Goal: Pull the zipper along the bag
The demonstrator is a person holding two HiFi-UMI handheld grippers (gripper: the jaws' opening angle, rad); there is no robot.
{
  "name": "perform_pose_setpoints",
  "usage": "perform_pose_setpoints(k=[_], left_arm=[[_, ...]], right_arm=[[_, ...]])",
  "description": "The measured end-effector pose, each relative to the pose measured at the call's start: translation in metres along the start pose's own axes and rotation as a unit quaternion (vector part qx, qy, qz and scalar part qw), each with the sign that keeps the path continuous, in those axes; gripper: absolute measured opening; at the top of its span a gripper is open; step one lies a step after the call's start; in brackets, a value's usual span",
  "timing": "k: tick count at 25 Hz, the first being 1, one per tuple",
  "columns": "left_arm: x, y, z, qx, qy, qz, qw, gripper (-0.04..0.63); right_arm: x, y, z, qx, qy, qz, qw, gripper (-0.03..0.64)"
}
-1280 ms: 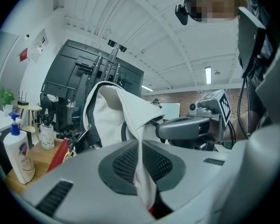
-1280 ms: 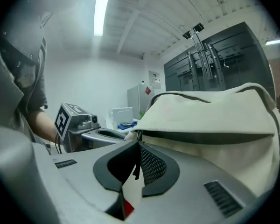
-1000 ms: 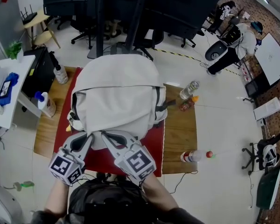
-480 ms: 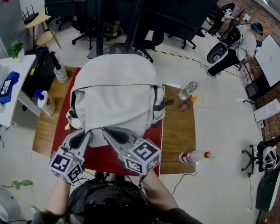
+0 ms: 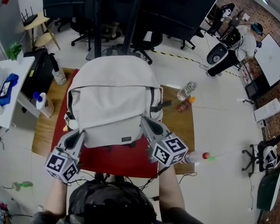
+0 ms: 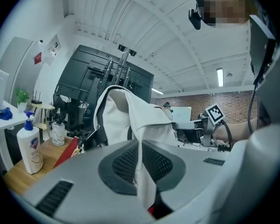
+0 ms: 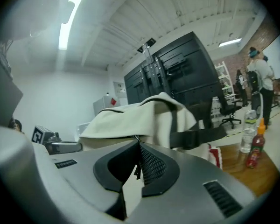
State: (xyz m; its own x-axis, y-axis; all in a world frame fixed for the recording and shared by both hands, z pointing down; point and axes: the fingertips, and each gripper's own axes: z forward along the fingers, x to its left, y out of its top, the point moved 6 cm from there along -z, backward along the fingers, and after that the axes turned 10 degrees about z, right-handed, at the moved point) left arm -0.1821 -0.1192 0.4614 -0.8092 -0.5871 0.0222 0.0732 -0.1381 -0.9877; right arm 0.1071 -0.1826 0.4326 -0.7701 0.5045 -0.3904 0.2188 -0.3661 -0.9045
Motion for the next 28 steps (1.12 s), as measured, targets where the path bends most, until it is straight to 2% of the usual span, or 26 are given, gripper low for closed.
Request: perform_pose_setpoints(k=[5, 10, 15, 19, 22, 26, 28], left_arm=[[-0.003, 0.000, 0.003, 0.004, -0.001, 0.001, 1.0000, 0.041], [-0.004, 0.000, 0.004, 0.006, 0.009, 0.002, 0.9999, 0.041], [-0.010, -0.003, 0.001, -0.001, 0.033, -0.004, 0.9994, 0.053], [-0.013, -0.003, 0.000, 0.009, 0.055, 0.017, 0.9983, 0.136], [-0.016, -0.003, -0.001, 0.008, 0.064, 0.021, 0.9977, 0.219], [-0.020, 0.008, -0.006, -0.001, 0.078, 0.030, 0.9965, 0.271], [-0.022, 0.017, -0.010, -0.009, 0.081, 0.037, 0.9960, 0.276]], right_arm=[[-0.014, 0.008, -0.007, 0.006, -0.031, -0.057, 0.998, 0.018], [-0.012, 0.003, -0.008, -0.002, -0.027, -0.050, 0.998, 0.018], [-0.004, -0.008, -0.007, 0.001, -0.046, -0.076, 0.996, 0.017], [0.007, -0.016, -0.004, 0.005, -0.045, -0.064, 0.997, 0.036], [0.011, -0.021, -0.005, 0.010, -0.040, -0.055, 0.998, 0.084], [0.013, -0.019, -0.011, 0.003, -0.045, -0.049, 0.998, 0.159], [0.017, -0.014, -0.017, -0.007, -0.044, -0.048, 0.998, 0.191]])
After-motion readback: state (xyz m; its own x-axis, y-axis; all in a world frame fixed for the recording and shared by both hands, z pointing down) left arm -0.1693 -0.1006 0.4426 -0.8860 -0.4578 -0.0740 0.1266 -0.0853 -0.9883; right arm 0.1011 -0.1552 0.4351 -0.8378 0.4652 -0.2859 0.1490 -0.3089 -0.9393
